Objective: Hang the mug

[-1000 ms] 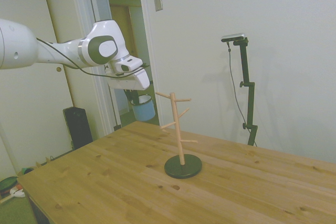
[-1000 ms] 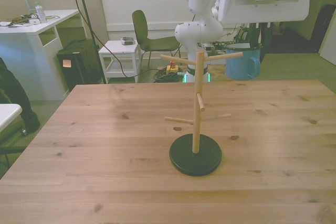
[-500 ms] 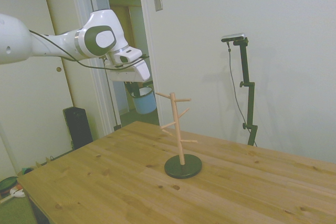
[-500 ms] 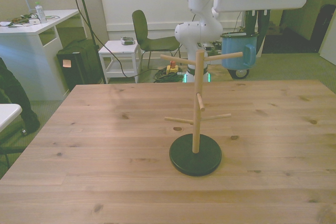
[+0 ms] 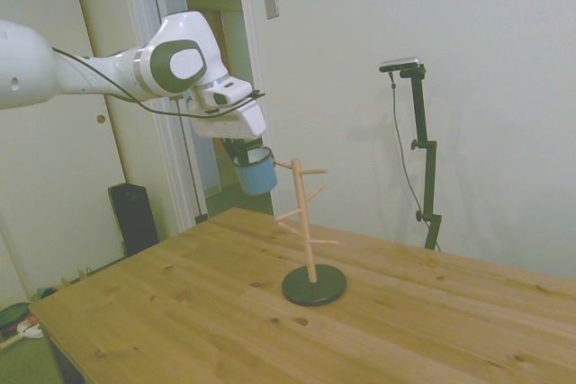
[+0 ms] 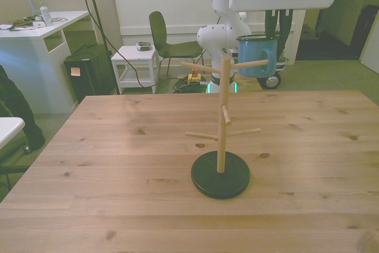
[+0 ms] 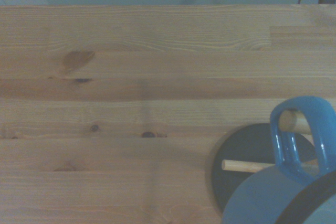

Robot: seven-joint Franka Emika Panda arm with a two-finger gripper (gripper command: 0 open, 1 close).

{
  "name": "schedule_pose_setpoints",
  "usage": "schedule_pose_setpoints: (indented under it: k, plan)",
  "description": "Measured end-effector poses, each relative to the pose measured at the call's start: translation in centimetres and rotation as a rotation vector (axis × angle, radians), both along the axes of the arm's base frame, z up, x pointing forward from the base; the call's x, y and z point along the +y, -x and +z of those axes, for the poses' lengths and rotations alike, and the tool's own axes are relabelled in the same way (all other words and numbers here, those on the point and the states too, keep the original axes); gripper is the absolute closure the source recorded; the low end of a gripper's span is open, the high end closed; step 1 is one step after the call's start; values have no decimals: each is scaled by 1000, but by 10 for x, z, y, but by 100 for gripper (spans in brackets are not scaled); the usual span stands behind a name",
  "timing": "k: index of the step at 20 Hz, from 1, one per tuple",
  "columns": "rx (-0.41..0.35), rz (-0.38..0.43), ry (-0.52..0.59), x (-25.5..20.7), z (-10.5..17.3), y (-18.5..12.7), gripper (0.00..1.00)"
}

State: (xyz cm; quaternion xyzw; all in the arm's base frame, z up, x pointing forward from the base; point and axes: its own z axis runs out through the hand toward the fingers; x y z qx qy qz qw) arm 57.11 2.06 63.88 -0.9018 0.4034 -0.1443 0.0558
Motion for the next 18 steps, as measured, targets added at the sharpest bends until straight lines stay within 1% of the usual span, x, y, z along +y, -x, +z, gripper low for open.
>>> schedule_pose_setpoints:
  k: [5,13,14,18]
  plan:
    - [-3,-11,-1,-13,2,2,100]
    - [20,-26,-5,-46,-10,7,100]
    - [23,-29,-8,-47,-10,9,0]
    - [25,-35,-18,-50,-11,10,0]
